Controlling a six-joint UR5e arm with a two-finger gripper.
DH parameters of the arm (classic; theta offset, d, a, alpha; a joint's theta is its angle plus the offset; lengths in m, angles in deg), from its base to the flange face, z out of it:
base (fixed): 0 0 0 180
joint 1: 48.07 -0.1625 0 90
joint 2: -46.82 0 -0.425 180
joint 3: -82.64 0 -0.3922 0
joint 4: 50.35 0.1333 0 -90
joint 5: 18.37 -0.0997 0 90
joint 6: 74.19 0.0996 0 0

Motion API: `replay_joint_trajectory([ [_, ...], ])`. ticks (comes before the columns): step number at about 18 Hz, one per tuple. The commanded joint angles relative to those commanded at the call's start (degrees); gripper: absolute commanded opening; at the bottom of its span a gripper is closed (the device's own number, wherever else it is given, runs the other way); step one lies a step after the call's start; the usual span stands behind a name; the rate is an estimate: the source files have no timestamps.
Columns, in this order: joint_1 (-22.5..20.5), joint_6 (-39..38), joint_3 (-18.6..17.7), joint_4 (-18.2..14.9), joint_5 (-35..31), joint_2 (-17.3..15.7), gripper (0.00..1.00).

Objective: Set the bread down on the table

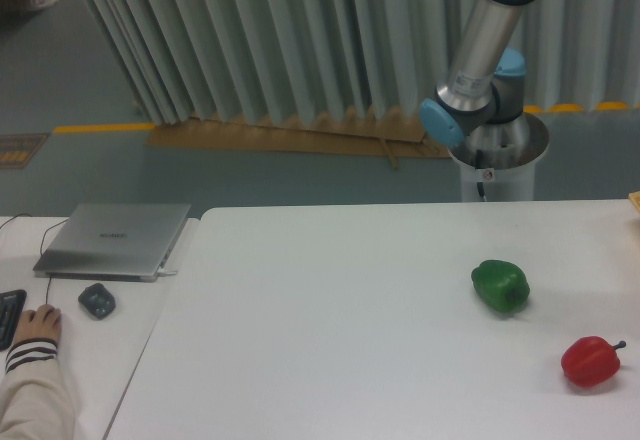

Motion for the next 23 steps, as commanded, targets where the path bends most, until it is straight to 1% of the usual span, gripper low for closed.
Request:
replay_joint_trajectory([
  [1, 0.5, 5.4, 0.0, -0.1, -1.4, 0.4, 1.0],
  [4, -1.1, 21.2, -1.1, -0.2, -1.4, -1.1, 1.0],
  [5, -2.0, 25.6, -1.1, -0.1, -1.4, -1.3, 1.0],
  [7, -2.7, 31.1, -0.6, -0.1, -1.4, -1.1, 1.0],
  [10, -2.8, 33.6, 0.3, 0.1, -1.4, 0.4, 1.0],
  [14, -2.2, 33.5, 1.5, 0.3, -1.7, 2.8, 1.0],
  [18, -2.3, 33.5, 2.4, 0.4, -1.7, 4.0, 1.0],
  [23, -2.5, 33.2, 2.2, 0.7, -1.7, 5.2, 1.0],
])
